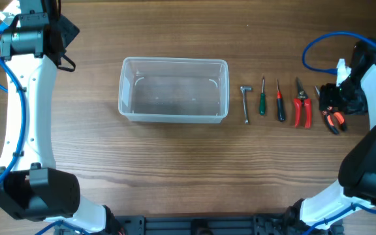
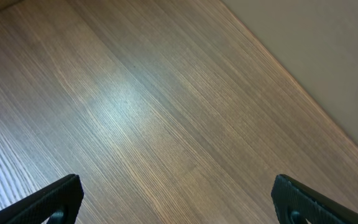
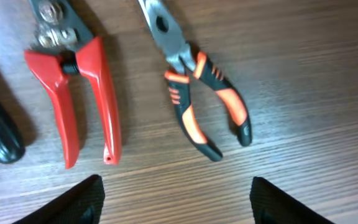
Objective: Pack container
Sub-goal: 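Grasp the orange-black needle-nose pliers with the right gripper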
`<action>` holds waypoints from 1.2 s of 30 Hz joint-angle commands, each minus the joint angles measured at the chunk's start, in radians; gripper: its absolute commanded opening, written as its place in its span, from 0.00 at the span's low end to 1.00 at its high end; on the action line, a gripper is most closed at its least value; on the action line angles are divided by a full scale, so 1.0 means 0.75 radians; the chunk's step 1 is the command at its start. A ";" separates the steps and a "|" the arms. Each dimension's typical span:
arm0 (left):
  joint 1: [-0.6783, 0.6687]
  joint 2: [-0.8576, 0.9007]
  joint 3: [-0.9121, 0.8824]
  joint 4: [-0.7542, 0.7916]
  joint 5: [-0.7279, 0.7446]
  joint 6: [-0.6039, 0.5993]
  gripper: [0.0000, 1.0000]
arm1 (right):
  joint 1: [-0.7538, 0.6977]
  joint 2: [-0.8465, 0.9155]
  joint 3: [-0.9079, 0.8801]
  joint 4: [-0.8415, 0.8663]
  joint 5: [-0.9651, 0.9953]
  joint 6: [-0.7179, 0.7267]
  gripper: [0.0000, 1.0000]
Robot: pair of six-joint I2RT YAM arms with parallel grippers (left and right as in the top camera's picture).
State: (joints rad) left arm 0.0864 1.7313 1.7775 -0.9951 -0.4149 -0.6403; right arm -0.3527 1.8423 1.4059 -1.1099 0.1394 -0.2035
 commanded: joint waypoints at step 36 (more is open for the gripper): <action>0.002 -0.031 0.007 -0.002 -0.017 0.021 0.99 | -0.081 0.053 -0.360 0.493 -0.107 -0.134 0.56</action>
State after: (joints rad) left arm 0.0864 1.7313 1.7775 -0.9951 -0.4152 -0.6399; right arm -0.4114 1.8645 1.1564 -0.7570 0.0933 -0.3157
